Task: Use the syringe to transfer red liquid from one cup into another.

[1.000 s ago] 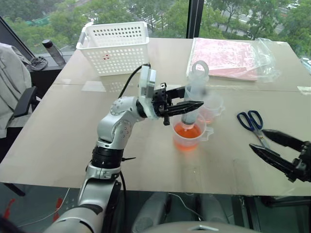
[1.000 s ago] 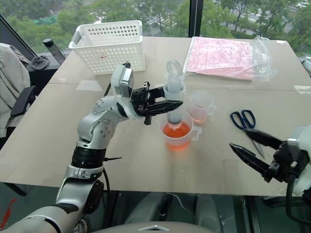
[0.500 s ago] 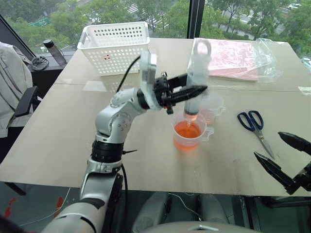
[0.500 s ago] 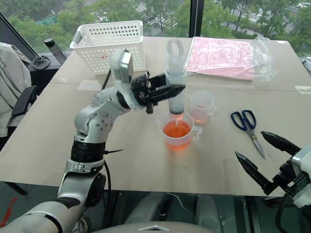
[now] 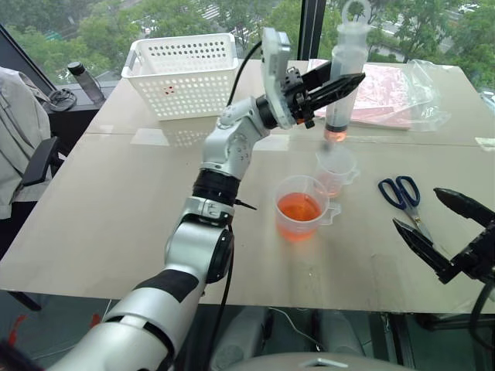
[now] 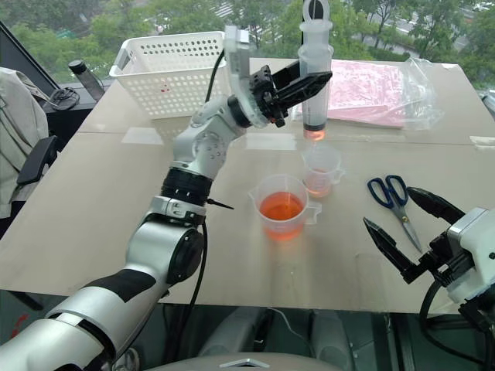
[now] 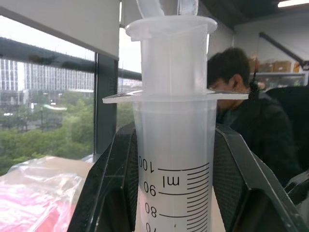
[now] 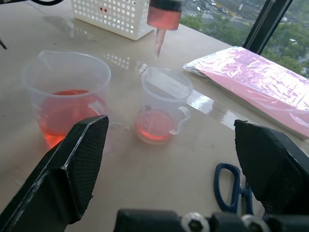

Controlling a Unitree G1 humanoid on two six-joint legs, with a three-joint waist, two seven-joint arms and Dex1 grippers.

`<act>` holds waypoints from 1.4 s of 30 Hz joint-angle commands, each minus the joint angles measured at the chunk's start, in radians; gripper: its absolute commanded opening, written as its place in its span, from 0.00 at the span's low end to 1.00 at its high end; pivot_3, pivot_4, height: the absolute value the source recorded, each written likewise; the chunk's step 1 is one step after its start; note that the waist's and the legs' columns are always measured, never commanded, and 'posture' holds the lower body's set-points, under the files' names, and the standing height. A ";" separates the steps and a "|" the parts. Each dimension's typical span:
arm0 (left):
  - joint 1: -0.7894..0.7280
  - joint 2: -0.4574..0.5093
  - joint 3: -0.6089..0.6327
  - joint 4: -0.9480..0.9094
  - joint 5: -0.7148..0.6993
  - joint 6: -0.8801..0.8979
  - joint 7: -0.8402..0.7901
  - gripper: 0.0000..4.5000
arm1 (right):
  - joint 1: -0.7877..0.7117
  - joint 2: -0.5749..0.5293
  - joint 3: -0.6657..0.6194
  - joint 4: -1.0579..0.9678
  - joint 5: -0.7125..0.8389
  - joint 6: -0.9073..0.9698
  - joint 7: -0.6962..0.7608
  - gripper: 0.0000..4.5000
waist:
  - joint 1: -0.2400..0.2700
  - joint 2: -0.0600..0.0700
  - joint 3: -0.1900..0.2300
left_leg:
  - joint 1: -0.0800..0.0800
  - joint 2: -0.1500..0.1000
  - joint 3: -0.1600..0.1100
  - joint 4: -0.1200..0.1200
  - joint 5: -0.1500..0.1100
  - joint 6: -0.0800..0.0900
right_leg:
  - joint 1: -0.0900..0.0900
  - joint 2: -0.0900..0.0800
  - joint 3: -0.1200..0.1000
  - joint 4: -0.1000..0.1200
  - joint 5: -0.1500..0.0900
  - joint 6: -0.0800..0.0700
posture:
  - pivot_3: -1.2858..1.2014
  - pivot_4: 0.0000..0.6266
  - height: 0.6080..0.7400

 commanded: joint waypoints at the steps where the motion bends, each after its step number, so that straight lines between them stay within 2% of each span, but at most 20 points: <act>1: -0.024 -0.037 0.001 0.108 0.057 -0.156 -0.047 0.33 | -0.035 -0.021 0.007 -0.023 0.010 0.000 -0.040 0.99 | 0.000 0.000 0.000 | 0.000 0.000 0.000 0.000 0.000 0.000 | 0.000 0.000 0.000 0.000 0.000 0.000 | 0.52 0.24 1.00; 4: -0.020 -0.058 0.006 0.186 0.088 -0.233 -0.068 0.33 | -0.101 -0.051 0.032 -0.012 0.030 0.017 -0.083 0.99 | -0.001 0.000 0.000 | 0.000 0.000 0.000 0.000 0.000 0.000 | 0.000 0.000 0.000 0.000 0.000 0.000 | 0.52 0.24 1.00; 7: -0.011 -0.080 0.022 0.247 0.101 -0.280 -0.074 0.33 | -0.243 -0.102 0.089 0.046 0.138 0.074 -0.169 0.99 | -0.004 0.000 0.000 | 0.000 0.000 0.000 0.001 0.000 0.000 | 0.000 0.000 0.000 0.001 0.000 0.000 | 0.52 0.24 1.00; 10: -0.006 -0.092 0.028 0.279 0.116 -0.315 -0.093 0.33 | -0.441 -0.164 0.169 0.136 0.242 0.146 -0.267 0.99 | -0.002 0.000 0.000 | -0.001 0.000 0.000 0.002 0.000 0.000 | 0.000 0.000 0.000 0.001 0.000 0.000 | 0.52 0.24 1.00; 12: -0.004 -0.098 0.028 0.303 0.138 -0.348 -0.094 0.33 | -0.631 -0.191 0.263 0.219 0.251 0.198 -0.336 0.99 | -0.006 0.000 0.001 | -0.001 0.000 0.000 0.003 0.000 0.000 | 0.000 0.000 0.000 0.002 0.000 0.000 | 0.52 0.24 1.00; 16: 0.001 -0.109 0.017 0.334 0.186 -0.415 -0.071 0.33 | -1.002 -0.138 0.473 0.365 0.158 0.288 -0.476 0.99 | -0.014 0.000 0.001 | -0.002 0.000 0.001 0.003 0.000 0.000 | -0.001 -0.002 0.000 0.002 0.000 0.000 | 0.52 0.24 1.00; 20: 0.015 -0.125 0.020 0.323 0.200 -0.427 -0.063 0.33 | -1.185 -0.061 0.574 0.429 0.095 0.364 -0.563 0.99 | -0.006 0.000 0.000 | -0.004 0.000 0.000 0.003 0.000 0.000 | -0.003 -0.003 -0.001 0.002 0.000 0.000 | 0.52 0.24 1.00; 27: 0.041 -0.123 0.019 0.287 0.211 -0.424 -0.034 0.33 | -1.267 -0.021 0.536 0.422 0.096 0.467 -0.624 0.99 | 0.000 0.001 -0.001 | -0.016 -0.002 -0.001 0.009 0.000 0.000 | -0.014 -0.003 -0.002 0.005 0.000 0.000 | 0.52 0.24 1.00; 34: 0.051 -0.124 0.020 0.257 0.210 -0.406 -0.009 0.33 | -1.261 -0.014 0.453 0.350 0.197 0.553 -0.680 0.99 | -0.007 0.002 -0.001 | -0.015 -0.002 -0.001 0.009 0.001 -0.001 | -0.016 -0.005 -0.001 0.011 0.000 0.000 | 0.52 0.24 1.00; 42: 0.064 -0.130 0.012 0.227 0.209 -0.388 -0.008 0.33 | -1.272 -0.014 0.429 0.332 0.250 0.588 -0.747 0.99 | -0.021 0.002 -0.001 | -0.015 -0.002 -0.001 0.009 0.001 -0.001 | -0.016 -0.005 -0.001 0.012 0.000 0.000 | 0.52 0.24 1.00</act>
